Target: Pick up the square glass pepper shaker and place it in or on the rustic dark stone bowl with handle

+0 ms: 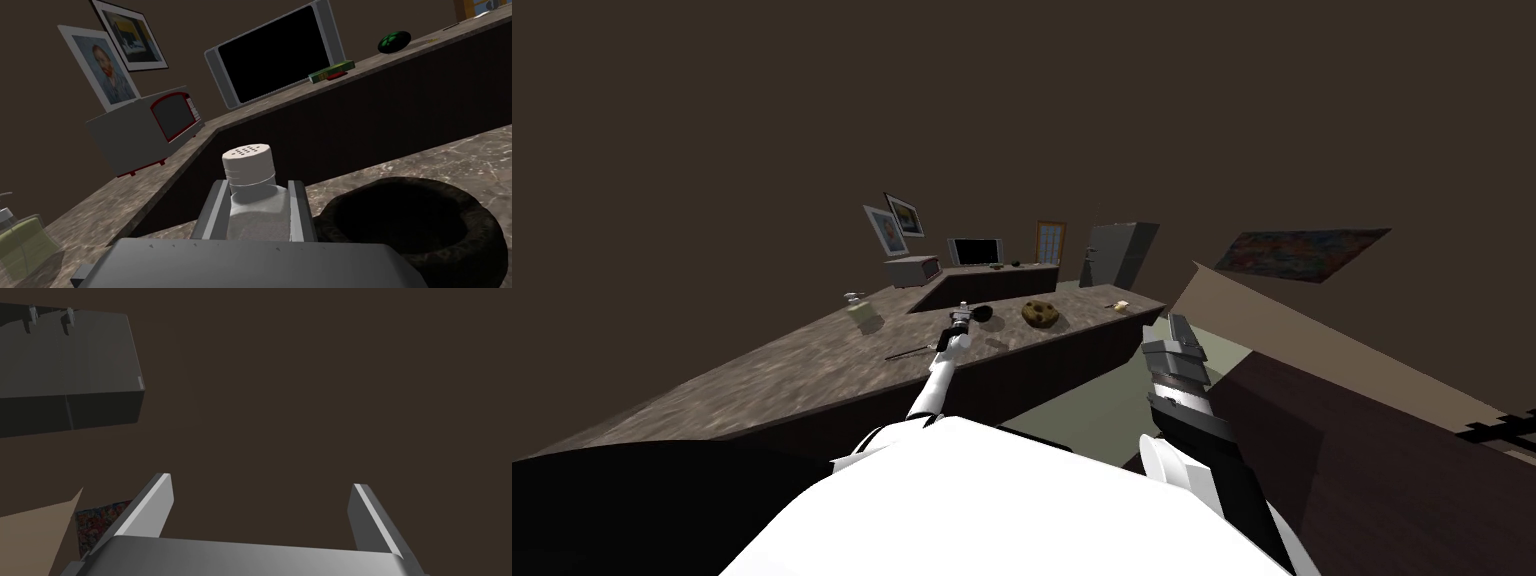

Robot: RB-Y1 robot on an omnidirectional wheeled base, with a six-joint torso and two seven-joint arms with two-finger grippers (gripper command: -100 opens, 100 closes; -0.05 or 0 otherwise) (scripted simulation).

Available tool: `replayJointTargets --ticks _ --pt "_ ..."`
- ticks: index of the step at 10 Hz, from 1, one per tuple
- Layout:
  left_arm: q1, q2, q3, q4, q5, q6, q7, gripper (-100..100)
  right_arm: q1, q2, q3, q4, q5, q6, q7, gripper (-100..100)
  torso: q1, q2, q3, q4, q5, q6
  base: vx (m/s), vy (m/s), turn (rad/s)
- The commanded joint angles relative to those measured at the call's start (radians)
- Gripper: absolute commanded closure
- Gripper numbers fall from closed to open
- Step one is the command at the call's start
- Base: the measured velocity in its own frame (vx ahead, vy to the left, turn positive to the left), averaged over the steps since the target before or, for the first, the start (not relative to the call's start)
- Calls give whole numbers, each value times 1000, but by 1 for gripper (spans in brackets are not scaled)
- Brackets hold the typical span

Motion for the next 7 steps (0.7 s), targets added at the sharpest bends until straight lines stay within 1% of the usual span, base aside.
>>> replayJointTargets --ticks 1,2,3,4,6,7 --pt "-14 16 16 12 20 34 -3 100 0 0 0 0 0 0 0 0 0 0 0 0 0 0 139 -82 39" --pt "-21 28 23 21 32 50 -2 100 0 0 0 0 0 0 0 0 0 1 1 1 0 0 154 -99 40" --pt "-33 50 36 39 55 79 -1 100 0 0 0 0 0 0 0 0 -1 0 1 1 0 0 154 -157 51" --pt "-38 60 41 47 66 93 -1 100 0 0 0 0 0 0 0 0 -4 0 0 1 -1 0 173 -127 55" --pt "-54 91 59 73 100 132 1 100 0 0 0 0 0 0 0 0 -2 -2 -1 1 -1 0 197 -113 70" --pt "-49 78 55 61 88 121 -3 100 0 0 0 0 0 0 0 0 -2 -1 -1 0 0 -1 23 -49 99"
